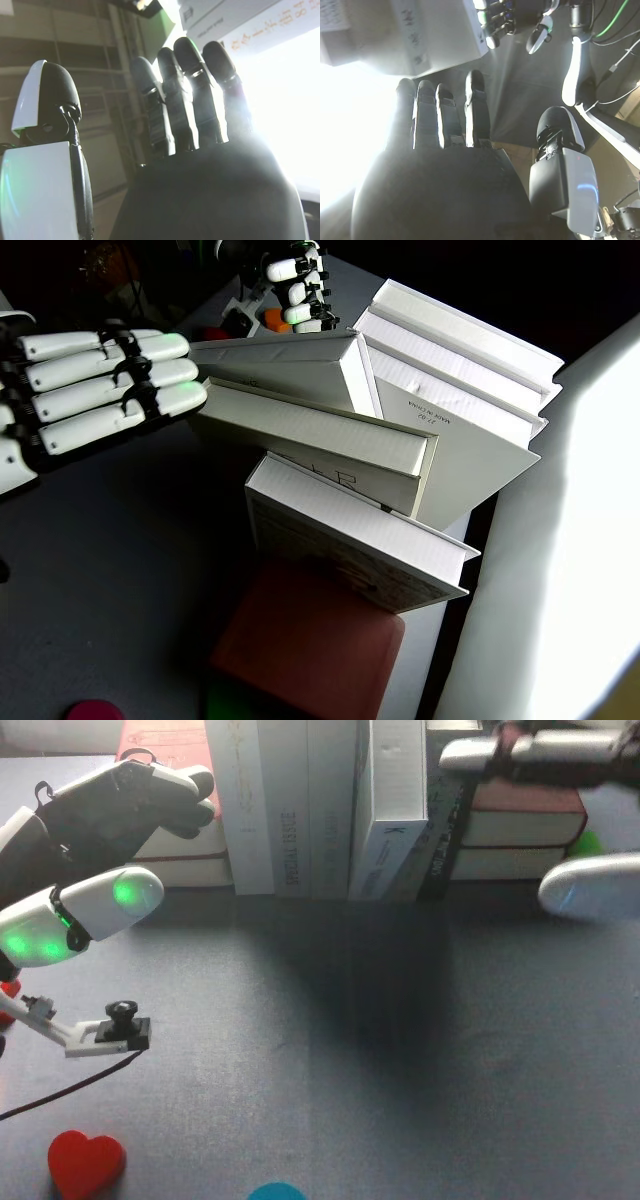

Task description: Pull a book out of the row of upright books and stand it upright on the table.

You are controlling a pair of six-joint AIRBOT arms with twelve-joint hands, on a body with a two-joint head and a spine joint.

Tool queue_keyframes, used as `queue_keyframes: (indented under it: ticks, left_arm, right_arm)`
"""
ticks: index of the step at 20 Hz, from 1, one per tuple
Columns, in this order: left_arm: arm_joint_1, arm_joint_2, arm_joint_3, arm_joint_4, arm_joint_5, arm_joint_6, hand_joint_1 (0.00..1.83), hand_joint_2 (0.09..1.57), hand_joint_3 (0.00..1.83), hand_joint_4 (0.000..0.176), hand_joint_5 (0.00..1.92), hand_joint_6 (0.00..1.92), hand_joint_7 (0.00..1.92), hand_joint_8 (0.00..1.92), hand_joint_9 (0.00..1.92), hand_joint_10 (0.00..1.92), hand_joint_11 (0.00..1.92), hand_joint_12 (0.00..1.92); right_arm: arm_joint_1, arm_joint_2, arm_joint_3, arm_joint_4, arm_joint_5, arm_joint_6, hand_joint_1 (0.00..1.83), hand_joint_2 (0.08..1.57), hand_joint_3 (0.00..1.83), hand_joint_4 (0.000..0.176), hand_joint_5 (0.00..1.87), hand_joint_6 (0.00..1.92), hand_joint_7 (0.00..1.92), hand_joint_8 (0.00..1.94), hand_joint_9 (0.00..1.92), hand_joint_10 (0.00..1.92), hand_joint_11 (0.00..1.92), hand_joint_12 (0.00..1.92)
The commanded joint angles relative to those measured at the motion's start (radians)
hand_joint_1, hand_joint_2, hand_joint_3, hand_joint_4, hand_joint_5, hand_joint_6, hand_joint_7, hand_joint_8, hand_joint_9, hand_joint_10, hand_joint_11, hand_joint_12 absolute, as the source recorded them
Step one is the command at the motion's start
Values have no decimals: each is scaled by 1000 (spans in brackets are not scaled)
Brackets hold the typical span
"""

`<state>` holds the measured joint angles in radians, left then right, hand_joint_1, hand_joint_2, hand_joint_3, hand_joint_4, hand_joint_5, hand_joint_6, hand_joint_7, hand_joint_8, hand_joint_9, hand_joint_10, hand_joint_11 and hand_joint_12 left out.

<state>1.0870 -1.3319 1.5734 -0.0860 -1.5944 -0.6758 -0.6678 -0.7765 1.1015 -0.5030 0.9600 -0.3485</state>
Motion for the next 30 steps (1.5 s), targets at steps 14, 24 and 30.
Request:
queue_keyframes:
  ticks: [14,24,30]
  left_arm:
    - [0,-4,0,-13,-101,-11,920,993,0,0,651,770,664,23,383,926,162,1606]
    - [-4,-3,1,6,-86,-11,953,1015,3,0,576,815,639,50,358,1045,148,1575]
    - [-9,-5,1,13,-84,-11,953,1012,0,0,582,890,625,63,352,1026,84,1606]
  right_arm:
    - [404,-116,111,-440,-205,239,996,936,0,148,71,4,0,0,0,0,47,22]
    - [560,-255,221,-941,-299,589,974,958,2,112,0,0,0,0,0,0,0,0]
    - [576,-298,241,-1081,-297,706,1105,917,0,147,18,7,0,0,0,0,22,11]
